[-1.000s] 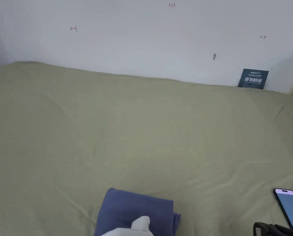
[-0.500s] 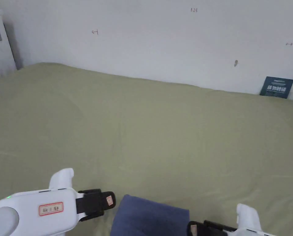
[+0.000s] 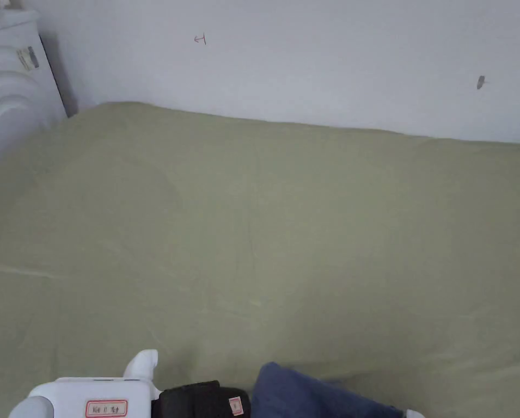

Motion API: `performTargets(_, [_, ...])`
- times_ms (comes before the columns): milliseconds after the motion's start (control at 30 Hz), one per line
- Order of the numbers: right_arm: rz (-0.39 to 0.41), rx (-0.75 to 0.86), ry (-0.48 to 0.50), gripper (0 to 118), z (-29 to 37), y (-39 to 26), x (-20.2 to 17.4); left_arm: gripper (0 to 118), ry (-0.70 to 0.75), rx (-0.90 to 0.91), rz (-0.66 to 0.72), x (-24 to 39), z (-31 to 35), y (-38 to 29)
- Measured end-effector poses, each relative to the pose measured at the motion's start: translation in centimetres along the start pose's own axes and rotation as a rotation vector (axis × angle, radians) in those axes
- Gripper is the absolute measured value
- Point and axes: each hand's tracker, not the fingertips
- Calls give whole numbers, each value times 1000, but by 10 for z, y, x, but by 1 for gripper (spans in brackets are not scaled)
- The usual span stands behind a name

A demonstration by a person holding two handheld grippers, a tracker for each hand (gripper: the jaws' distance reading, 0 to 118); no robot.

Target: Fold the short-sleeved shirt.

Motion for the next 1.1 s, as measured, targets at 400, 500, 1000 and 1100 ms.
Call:
performTargets(400, [-19,14,-15,0,4,0,-7,28,124,-157,-35,2,-76,-16])
performTargets(500, [-17,26,-32,0,6,-1,-10,28,46,-144,8,-11,-73,-16])
performTargets(1000, [162,83,-221,0,23,6,-77,28,266,40,-113,-84,195,103])
performTargets(1100, [211,32,-242,0,12,1,-90,28,372,99,-89,-103,275,142])
